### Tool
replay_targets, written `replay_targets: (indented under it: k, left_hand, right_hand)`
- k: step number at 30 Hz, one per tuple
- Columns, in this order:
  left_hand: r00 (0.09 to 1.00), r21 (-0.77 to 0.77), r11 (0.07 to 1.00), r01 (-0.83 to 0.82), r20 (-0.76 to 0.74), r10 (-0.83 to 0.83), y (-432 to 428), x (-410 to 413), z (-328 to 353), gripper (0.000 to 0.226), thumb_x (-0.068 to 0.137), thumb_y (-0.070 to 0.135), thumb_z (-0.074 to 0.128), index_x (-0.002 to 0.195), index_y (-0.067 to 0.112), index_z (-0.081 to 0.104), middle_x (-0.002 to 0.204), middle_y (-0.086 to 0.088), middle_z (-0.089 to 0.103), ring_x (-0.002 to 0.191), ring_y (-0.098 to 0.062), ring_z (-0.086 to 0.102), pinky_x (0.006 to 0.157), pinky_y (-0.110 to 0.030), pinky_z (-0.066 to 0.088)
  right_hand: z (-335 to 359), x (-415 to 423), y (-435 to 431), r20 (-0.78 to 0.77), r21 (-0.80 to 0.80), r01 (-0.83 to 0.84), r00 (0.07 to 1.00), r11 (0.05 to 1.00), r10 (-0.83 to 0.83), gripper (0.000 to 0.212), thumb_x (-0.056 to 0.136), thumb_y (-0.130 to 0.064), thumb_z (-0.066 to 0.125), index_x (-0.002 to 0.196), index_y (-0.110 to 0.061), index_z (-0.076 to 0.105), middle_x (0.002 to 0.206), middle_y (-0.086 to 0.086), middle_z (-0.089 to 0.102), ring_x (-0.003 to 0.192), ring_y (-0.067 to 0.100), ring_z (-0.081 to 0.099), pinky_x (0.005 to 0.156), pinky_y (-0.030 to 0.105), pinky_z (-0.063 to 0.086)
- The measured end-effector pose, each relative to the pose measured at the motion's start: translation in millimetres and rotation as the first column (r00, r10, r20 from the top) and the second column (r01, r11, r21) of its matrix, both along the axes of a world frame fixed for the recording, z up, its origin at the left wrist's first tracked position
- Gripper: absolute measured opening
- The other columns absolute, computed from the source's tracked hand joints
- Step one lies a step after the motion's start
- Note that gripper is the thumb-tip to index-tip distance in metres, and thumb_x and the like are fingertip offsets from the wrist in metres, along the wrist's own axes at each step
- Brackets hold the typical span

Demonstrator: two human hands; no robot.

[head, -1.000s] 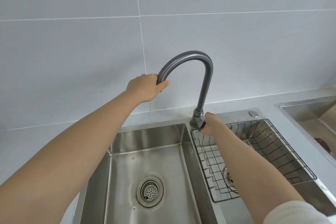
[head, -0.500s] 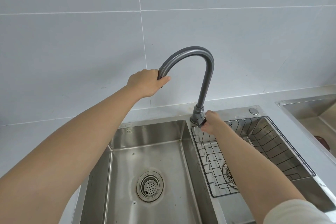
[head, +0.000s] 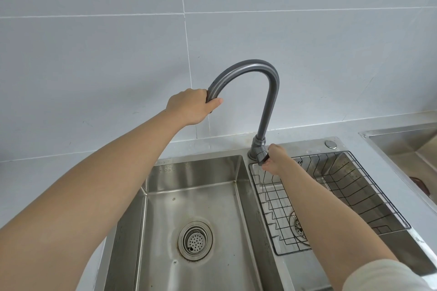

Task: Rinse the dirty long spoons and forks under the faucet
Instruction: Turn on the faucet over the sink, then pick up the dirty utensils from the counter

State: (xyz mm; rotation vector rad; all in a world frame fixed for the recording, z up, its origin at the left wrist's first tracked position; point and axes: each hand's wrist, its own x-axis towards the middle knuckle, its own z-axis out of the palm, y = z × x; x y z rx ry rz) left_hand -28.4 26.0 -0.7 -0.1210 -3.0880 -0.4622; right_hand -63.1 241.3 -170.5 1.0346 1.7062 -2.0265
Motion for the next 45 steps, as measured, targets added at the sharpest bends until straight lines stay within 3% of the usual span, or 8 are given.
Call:
replay_targets:
  k: [11,18,21,24,27,33,38,45]
  left_hand:
    - [1.0,-0.03,1.0,-0.005,-0.019,0.005,0.8,-1.3,-0.6,0.044,0.093,0.051,0.033,0.081,0.014,0.053,0.085,-0.006,0.061,0.079,-0.028,0.055,0.068,-0.03,0.037]
    - [0.995,-0.052,0.998,-0.024,-0.097,0.019,0.4,-3.3,-8.4,0.054,0.093,0.053,0.029,0.095,0.008,0.059,0.097,-0.009,0.067,0.089,-0.03,0.059,0.069,-0.032,0.042]
    - [0.989,-0.053,0.998,-0.017,-0.147,0.009,-0.4,3.1,-10.6,0.052,0.094,0.051,0.029,0.108,0.008,0.053,0.114,-0.012,0.058,0.106,-0.031,0.053,0.079,-0.038,0.043]
    - [0.99,-0.116,0.993,-0.003,-0.14,-0.013,-3.5,18.3,-17.3,0.062,0.096,0.047,0.027,0.141,0.005,0.024,0.151,-0.015,0.025,0.138,-0.028,0.026,0.107,-0.043,0.031]
    - [0.992,-0.155,0.987,-0.041,-0.123,0.021,-12.4,36.5,-31.9,0.069,0.096,0.048,0.022,0.147,0.006,0.001,0.158,-0.009,-0.003,0.146,-0.022,0.002,0.117,-0.043,0.013]
    - [0.988,-0.199,0.972,-0.123,-0.113,0.102,-38.0,80.0,-58.3,0.067,0.097,0.047,0.019,0.147,0.012,-0.009,0.157,-0.003,-0.012,0.145,-0.018,-0.01,0.118,-0.043,-0.001]
    - [0.982,-0.196,0.963,-0.185,-0.056,0.178,-65.8,123.2,-81.3,0.066,0.097,0.047,0.018,0.146,0.013,-0.01,0.158,-0.002,-0.011,0.145,-0.017,-0.009,0.118,-0.043,-0.001]
    - [0.923,-0.23,0.903,-0.362,0.049,0.382,-119.6,200.6,-119.2,0.066,0.097,0.047,0.017,0.146,0.01,-0.009,0.158,-0.004,-0.009,0.146,-0.018,-0.006,0.118,-0.042,0.003]
  right_hand:
    - [6.4,6.6,-1.9,-0.008,-0.023,0.007,1.0,1.0,-0.007,0.024,0.097,-0.013,0.029,0.077,-0.007,0.04,0.079,0.01,0.046,0.092,0.023,0.045,0.083,0.032,0.039]
    - [10.1,14.7,-4.9,-0.033,0.033,-0.053,0.998,0.998,0.054,0.031,0.099,-0.023,0.029,0.114,-0.004,0.048,0.08,0.009,0.044,0.086,0.022,0.042,0.079,0.03,0.035]
    - [19.7,19.4,-10.0,-0.04,0.246,-0.115,0.991,0.962,0.129,0.049,0.099,-0.033,0.033,0.133,0.001,0.04,0.109,0.015,0.056,0.107,0.031,0.052,0.085,0.036,0.041]
    - [26.6,26.3,-11.4,-0.063,0.61,-0.221,0.944,0.761,0.325,0.068,0.097,-0.035,0.034,0.145,0.006,0.009,0.147,0.021,0.027,0.134,0.034,0.031,0.103,0.042,0.037]
    - [44.6,44.4,-17.9,0.015,0.847,-0.325,0.806,0.421,0.591,0.073,0.099,-0.036,0.025,0.144,0.006,-0.015,0.155,0.022,-0.015,0.145,0.031,-0.012,0.119,0.038,-0.002]
    - [87.9,77.9,-55.9,0.156,0.971,-0.238,0.585,-0.016,0.796,0.074,0.098,-0.045,0.017,0.143,-0.001,-0.023,0.153,0.015,-0.026,0.143,0.026,-0.02,0.118,0.039,-0.007]
    - [99.2,105.0,-100.0,0.248,0.967,-0.158,0.438,-0.198,0.864,0.074,0.097,-0.048,0.013,0.143,-0.003,-0.024,0.153,0.012,-0.028,0.143,0.026,-0.022,0.117,0.04,-0.008]
    - [79.4,147.6,-175.8,0.293,0.954,-0.131,0.195,-0.271,0.936,0.077,0.097,-0.049,0.017,0.143,-0.002,-0.022,0.154,0.012,-0.024,0.144,0.026,-0.018,0.119,0.041,-0.003]
